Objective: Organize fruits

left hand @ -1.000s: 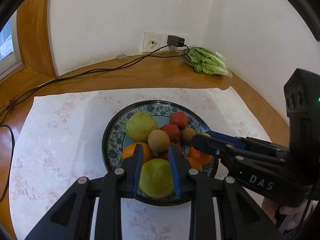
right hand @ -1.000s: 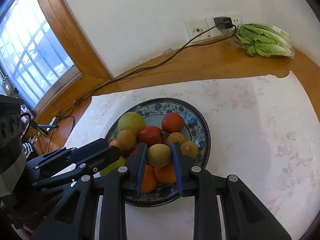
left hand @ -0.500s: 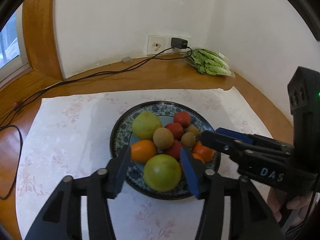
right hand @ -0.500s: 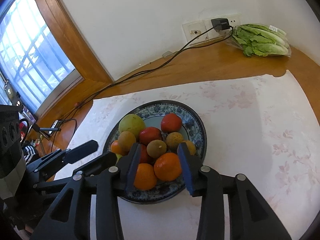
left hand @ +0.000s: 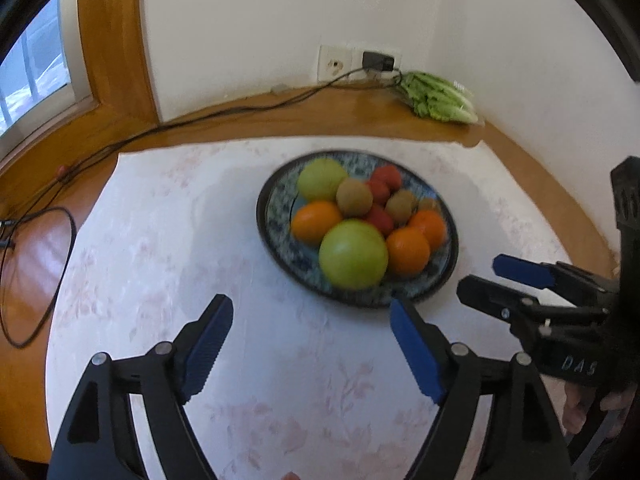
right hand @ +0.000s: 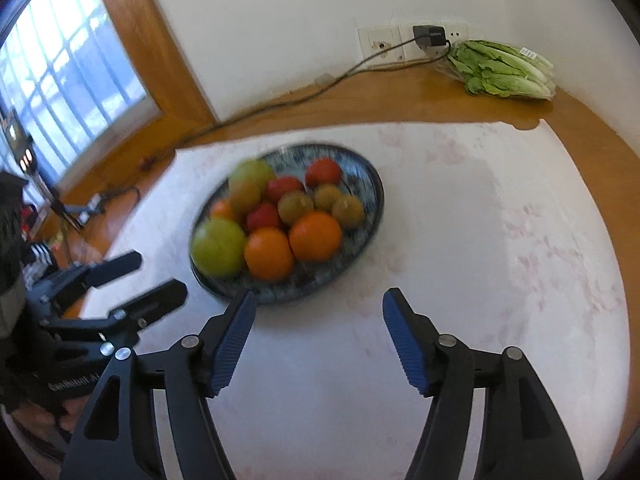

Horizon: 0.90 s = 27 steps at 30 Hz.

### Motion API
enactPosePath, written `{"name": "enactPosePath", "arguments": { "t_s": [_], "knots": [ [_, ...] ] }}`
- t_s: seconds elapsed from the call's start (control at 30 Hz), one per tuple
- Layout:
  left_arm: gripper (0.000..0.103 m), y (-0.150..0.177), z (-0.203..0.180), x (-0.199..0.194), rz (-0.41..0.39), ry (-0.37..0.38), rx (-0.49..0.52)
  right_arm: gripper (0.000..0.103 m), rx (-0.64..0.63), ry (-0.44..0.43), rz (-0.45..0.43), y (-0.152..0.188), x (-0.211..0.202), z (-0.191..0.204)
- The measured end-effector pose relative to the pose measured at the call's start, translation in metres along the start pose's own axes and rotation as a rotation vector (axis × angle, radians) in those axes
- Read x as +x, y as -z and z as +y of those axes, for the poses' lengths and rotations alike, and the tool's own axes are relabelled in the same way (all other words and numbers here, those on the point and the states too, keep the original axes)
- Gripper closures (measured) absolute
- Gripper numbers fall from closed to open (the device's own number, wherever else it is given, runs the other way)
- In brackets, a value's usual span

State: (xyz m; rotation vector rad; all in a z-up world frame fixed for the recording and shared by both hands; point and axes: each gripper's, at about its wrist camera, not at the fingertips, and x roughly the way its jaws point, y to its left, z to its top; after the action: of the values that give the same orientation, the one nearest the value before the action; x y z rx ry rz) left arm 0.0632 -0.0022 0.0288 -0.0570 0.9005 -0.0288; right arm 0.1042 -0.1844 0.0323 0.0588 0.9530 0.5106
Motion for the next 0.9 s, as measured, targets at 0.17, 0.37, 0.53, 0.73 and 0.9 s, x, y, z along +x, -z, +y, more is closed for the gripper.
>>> {"name": "enactPosePath", "arguments": {
  "t_s": [0.17, 0.37, 0.53, 0.73, 0.9],
  "knots": [
    [0.019, 0.011, -0.001, 0.015, 0.046, -0.010, -0.012, 0.033, -0.063, 0.083, 0.019, 0.020, 0.007, 0.005],
    [0.015, 0.012, -0.001, 0.025, 0.045, -0.057, -0.018, 0.031, -0.053, 0.177, -0.006, 0.026, 0.011, -0.003],
    [0.009, 0.014, -0.002, 0.036, 0.052, -0.093, -0.015, 0.026, -0.044, 0.195, -0.022, 0.024, 0.013, -0.006],
    [0.000, 0.018, -0.003, 0.038, 0.016, -0.111, -0.018, 0.019, -0.057, 0.242, -0.023, 0.025, 0.017, -0.004],
    [0.000, 0.018, -0.003, 0.038, 0.006, -0.118, -0.017, 0.018, -0.063, 0.244, -0.030, 0.026, 0.018, -0.003]
  ]
}}
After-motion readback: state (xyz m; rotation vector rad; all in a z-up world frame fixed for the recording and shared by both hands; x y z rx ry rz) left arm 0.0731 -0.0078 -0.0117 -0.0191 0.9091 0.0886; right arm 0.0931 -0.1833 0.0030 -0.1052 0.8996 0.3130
